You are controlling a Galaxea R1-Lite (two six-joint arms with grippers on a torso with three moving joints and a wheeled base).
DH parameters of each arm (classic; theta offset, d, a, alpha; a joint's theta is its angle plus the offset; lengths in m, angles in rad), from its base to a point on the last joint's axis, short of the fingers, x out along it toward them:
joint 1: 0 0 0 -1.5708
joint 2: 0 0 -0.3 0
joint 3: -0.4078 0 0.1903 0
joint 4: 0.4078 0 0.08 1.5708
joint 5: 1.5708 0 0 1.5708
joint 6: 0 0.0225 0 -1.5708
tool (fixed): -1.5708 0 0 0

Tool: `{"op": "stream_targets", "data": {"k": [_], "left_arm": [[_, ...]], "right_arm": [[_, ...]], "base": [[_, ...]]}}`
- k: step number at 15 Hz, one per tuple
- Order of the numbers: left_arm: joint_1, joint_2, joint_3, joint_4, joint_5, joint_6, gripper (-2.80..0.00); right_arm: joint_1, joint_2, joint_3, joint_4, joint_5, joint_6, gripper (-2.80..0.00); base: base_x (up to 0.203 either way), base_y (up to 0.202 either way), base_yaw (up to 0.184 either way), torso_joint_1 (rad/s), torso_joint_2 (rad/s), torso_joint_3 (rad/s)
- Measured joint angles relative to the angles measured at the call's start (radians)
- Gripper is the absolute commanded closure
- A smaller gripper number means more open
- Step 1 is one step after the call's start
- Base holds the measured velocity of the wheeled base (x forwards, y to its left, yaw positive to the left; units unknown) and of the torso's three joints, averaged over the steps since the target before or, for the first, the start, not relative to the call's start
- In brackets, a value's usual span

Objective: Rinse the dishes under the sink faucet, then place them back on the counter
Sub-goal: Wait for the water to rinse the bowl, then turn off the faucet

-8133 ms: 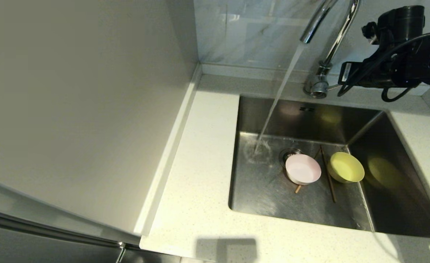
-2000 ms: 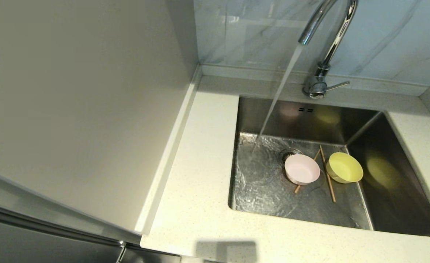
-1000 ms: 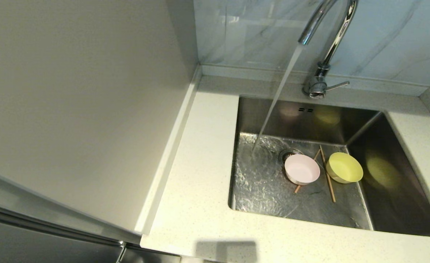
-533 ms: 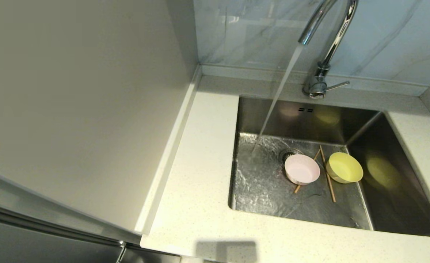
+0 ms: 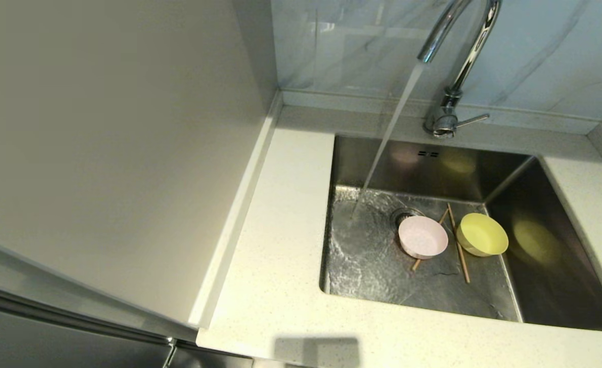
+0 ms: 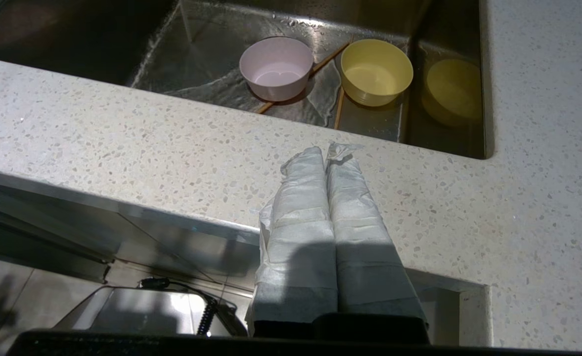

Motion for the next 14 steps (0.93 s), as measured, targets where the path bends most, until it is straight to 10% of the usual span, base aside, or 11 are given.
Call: {"op": "stream_targets", "data": {"k": [8, 14], "left_arm": [[0.0, 0.0, 0.0, 0.0, 0.0, 0.0, 0.0], [0.0, 0.0, 0.0, 0.0, 0.0, 0.0, 0.0]], "right_arm": [[0.0, 0.064, -0.007, -0.019, -0.019, 0.034, 0.0], [0.007, 0.494, -0.262, -0.053, -0.02, 0.169, 0.0]], "base": [[0.0, 0.0, 0.0, 0.0, 0.0, 0.0], [0.0, 0.0, 0.0, 0.0, 0.0, 0.0]]}}
